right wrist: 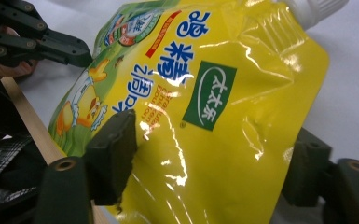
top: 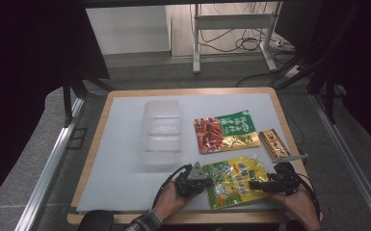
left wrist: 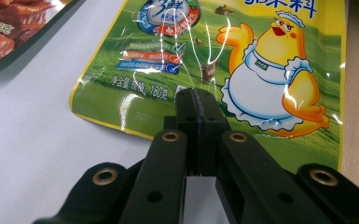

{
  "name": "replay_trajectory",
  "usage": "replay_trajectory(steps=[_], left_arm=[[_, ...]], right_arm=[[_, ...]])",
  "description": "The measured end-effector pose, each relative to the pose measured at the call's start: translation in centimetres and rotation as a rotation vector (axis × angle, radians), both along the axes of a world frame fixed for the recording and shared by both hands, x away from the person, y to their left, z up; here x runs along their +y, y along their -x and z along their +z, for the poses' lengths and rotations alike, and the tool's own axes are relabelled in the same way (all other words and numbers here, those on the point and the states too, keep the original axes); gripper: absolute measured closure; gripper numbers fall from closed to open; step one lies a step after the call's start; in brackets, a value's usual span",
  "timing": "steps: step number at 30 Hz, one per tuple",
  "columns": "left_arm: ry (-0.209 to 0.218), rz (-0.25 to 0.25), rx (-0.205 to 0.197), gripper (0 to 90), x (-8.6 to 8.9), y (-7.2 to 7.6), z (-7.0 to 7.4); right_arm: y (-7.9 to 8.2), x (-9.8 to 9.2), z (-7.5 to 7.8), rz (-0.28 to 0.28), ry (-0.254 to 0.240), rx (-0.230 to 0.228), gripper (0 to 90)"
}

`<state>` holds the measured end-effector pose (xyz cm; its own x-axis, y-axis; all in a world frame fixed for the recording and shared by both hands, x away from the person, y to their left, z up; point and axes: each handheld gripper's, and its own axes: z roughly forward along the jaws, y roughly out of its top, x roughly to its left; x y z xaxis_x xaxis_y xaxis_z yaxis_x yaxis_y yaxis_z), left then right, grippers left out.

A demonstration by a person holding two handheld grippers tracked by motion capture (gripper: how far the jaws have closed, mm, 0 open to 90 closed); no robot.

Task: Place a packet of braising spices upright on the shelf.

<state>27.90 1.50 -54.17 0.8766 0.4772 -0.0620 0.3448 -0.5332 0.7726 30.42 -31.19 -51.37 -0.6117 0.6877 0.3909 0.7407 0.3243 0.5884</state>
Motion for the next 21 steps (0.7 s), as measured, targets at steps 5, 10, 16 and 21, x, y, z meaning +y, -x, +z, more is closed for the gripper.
replay_trajectory(steps=[5, 10, 16, 21], left_arm=[[-0.007, -0.007, 0.003, 90.0, 0.1, -0.1, 0.0], [-0.001, -0.005, 0.008, 90.0, 0.1, -0.1, 0.0], [0.000, -0.006, 0.005, 90.0, 0.2, -0.1, 0.1], [0.011, 0.002, -0.027, 89.8, 0.4, 0.3, 0.2]], right_arm=[[-0.4, 0.0, 0.0, 0.004, -0.049, 0.011, 43.2], [-0.6, 0.8, 0.0, 0.037, -0.042, 0.026, 51.7], [-0.5, 0.1, 0.8, 0.019, -0.108, 0.006, 76.6], [-0.2, 0.3, 1.6, 0.014, -0.144, -0.022, 85.2]])
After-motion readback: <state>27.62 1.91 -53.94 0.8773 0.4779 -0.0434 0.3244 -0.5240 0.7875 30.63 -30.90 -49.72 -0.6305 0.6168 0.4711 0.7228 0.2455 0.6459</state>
